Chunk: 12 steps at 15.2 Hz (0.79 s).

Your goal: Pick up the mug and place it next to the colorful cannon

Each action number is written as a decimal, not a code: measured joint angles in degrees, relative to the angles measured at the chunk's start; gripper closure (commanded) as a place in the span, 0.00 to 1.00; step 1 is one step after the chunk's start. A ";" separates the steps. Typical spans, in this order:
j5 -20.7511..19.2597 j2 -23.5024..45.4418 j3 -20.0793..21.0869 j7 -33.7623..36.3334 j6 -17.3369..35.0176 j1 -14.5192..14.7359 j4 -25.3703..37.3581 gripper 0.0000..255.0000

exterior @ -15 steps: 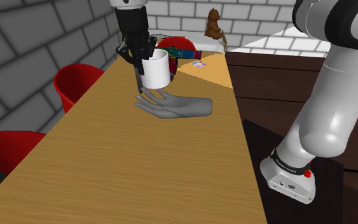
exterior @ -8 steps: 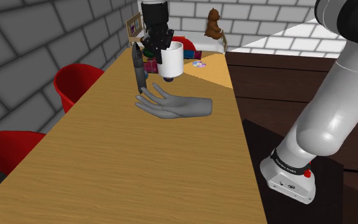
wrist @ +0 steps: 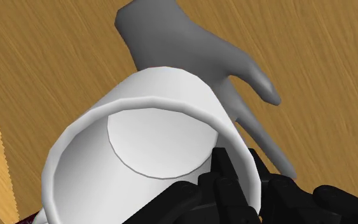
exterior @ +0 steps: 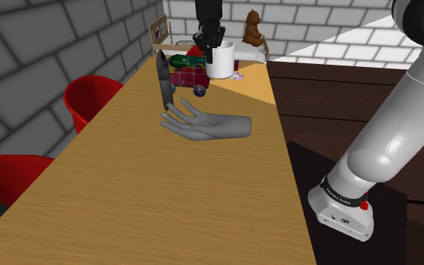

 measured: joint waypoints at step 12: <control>-1.48 3.21 -7.71 -15.73 -0.07 -7.96 3.46 1.00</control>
